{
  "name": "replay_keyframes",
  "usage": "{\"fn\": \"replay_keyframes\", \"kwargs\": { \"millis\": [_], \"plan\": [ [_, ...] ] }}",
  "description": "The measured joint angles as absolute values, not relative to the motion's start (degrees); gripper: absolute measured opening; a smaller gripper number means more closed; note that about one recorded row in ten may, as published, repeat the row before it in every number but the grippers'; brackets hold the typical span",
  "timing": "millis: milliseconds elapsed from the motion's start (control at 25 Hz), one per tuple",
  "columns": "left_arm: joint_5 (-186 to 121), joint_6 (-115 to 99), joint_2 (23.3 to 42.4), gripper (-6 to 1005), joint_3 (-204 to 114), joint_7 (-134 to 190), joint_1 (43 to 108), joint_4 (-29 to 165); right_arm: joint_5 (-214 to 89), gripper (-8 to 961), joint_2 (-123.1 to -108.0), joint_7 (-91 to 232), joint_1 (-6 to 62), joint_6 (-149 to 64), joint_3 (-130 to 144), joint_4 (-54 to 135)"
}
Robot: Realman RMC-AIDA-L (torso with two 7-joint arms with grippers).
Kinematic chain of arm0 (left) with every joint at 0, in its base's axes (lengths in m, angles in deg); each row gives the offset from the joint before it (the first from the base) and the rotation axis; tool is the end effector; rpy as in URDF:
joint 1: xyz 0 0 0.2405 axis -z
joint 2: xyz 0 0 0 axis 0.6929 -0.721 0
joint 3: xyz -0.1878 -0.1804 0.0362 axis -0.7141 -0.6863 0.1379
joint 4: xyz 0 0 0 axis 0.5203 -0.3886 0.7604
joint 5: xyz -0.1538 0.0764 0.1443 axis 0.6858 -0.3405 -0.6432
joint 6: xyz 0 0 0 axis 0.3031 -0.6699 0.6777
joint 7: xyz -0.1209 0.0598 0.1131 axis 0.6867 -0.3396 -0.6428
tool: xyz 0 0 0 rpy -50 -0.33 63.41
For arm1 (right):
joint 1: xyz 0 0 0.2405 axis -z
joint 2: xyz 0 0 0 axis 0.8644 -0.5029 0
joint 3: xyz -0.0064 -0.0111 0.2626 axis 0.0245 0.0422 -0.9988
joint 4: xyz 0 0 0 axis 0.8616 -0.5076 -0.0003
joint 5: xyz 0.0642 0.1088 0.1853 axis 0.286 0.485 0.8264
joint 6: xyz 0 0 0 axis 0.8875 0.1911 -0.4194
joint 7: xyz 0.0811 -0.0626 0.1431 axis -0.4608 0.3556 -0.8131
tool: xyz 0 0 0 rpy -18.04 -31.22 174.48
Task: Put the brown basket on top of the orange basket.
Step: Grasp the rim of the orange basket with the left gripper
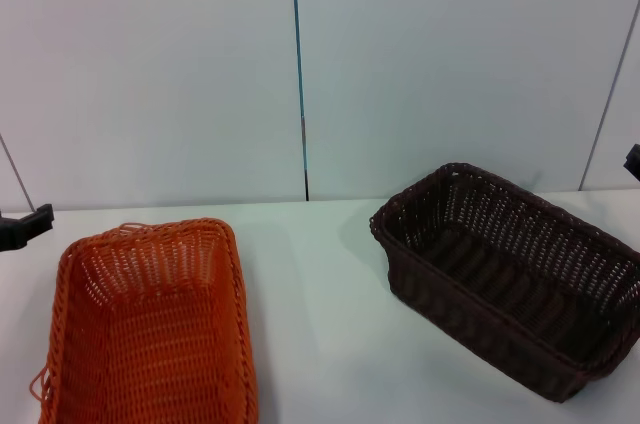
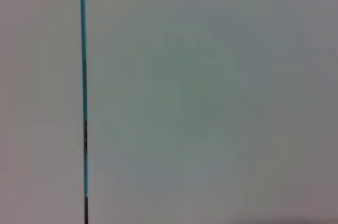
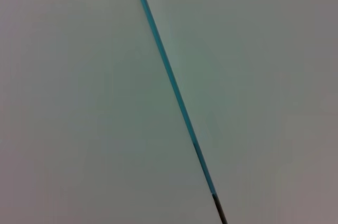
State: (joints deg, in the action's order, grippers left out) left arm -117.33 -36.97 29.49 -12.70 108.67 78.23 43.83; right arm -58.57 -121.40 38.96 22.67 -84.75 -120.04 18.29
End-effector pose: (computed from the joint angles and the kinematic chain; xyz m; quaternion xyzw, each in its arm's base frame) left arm -0.3758 0.4683 0.0724 -0.7331 -0.4014 -0.1719 0.5214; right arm 0.3259 0.4873 0.0397 -0.4179 -0.5820 -0.6042 0.3487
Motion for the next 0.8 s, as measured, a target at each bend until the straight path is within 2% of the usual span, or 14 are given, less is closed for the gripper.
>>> {"fn": "replay_keyframes", "kwargs": {
  "millis": [800],
  "plan": [
    [-127.95, -45.15, 28.91, 781, -12.78, 113.52, 78.79, 38.89, -58.52, 927, -121.38, 38.96, 22.63, -84.78, -120.02, 18.25]
  ]
}}
